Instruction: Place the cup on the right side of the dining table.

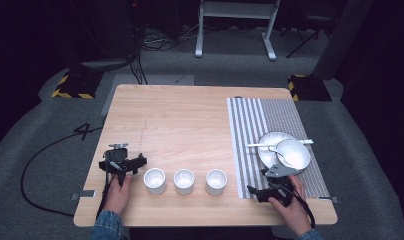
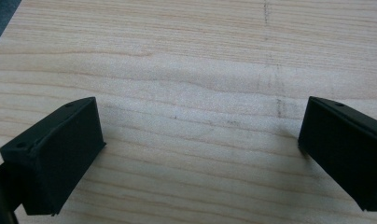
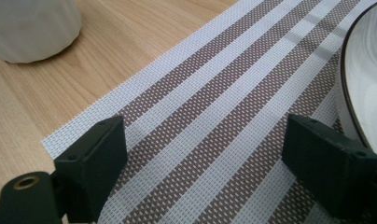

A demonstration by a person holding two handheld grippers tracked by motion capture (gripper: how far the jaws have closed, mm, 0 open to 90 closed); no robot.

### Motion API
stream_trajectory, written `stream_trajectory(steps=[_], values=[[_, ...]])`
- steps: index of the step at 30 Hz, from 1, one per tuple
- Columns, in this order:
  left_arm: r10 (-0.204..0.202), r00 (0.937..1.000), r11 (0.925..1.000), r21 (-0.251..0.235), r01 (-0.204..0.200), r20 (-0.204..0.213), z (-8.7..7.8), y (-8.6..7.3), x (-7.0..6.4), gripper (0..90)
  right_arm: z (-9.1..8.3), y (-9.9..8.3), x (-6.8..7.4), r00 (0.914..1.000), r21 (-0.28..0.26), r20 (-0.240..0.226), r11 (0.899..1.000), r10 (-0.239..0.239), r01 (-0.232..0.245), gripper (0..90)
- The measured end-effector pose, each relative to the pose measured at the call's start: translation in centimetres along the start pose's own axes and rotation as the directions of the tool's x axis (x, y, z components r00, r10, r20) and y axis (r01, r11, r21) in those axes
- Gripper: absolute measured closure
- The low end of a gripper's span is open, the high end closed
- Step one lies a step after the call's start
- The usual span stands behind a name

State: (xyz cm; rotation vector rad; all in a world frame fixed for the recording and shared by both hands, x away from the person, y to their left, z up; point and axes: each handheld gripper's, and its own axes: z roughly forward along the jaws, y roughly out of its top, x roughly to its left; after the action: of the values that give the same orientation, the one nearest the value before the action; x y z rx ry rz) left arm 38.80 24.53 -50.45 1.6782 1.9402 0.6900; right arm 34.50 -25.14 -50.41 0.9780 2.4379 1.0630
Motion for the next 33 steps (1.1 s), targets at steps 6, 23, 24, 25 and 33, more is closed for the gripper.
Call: stream_trajectory(steps=[6,23,24,25,33], values=[[0.0,1.0,1.0,0.0,0.0,0.0,0.0,0.0,0.0,0.1,0.0,0.0,0.0,1.0,0.0,0.0,1.0,0.0,0.0,14.0],[0.0,1.0,1.0,0.0,0.0,0.0,0.0,0.0,0.0,0.1,-0.1,0.1,0.1,0.9999,0.006,0.007,1.0,0.013,-0.013,14.8],[0.0,1.0,1.0,0.0,0.0,0.0,0.0,0.0,0.0,0.1,-0.1,0.1,0.1,0.9999,0.012,0.003,1.0,0.014,-0.014,16.9],[0.0,1.0,1.0,0.0,0.0,0.0,0.0,0.0,0.0,0.1,-0.2,0.2,0.2,0.9999,0.012,-0.005,1.0,0.013,-0.013,17.8],[0.0,1.0,1.0,0.0,0.0,0.0,0.0,0.0,0.0,0.1,-1.8,1.9,0.8,0.9998,0.009,-0.018,1.0,-0.009,0.009,18.5]])
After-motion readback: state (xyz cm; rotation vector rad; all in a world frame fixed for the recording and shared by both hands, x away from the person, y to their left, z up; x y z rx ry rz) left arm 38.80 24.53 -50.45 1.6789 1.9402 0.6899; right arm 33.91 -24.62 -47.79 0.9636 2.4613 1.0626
